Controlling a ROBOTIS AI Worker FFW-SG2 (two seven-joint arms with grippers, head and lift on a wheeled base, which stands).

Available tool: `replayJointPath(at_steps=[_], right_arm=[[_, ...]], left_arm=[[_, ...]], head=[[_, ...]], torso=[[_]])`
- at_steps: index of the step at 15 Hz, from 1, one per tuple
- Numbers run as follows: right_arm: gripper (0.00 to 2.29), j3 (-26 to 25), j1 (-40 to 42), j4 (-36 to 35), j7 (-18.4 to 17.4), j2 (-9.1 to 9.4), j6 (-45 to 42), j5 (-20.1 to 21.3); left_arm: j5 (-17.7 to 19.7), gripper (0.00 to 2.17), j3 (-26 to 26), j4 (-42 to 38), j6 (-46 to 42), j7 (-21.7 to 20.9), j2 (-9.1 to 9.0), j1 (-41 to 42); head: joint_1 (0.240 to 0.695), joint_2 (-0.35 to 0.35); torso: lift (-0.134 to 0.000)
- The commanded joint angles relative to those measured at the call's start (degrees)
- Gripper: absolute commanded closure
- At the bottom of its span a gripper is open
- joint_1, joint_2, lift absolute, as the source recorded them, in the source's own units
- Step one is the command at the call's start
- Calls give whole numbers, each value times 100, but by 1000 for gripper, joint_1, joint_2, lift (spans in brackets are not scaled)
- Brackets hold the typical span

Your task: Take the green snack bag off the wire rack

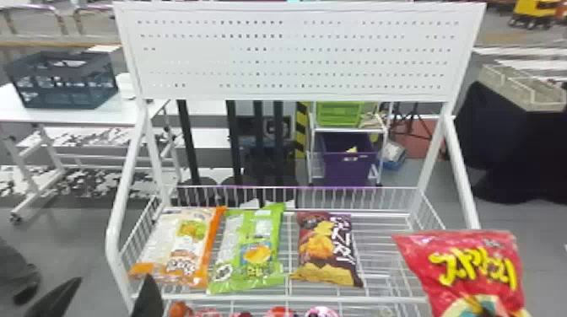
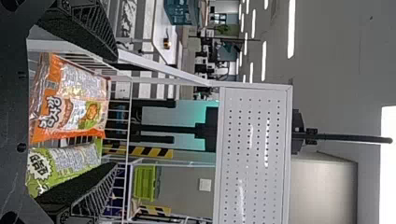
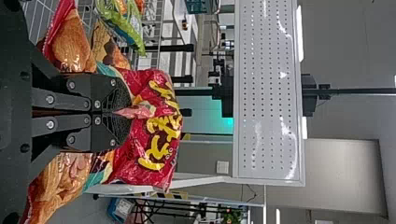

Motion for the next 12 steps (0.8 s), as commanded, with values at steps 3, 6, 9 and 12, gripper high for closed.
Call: replayJointPath(at_steps=[3,6,9,12], right_arm=[[2175,-1,9,0,2,0,0,-26],[2175,-9,18,-9,2,0,-17,-35],[2175,-27,26,-18,2,0,-17,-35],[2175,-27,26,-18,2,0,-17,-35]], left_arm=[[0,87,18,0,-1,0,9,0],[0,87,9,0,-1,-9,9,0],[9,87,0,8,16,-26,9,0],[9,87,0,8,-1,-35,9,0]], head=[[499,0],[499,0],[499,0],[499,0]], torso=[[0],[0],[0],[0]])
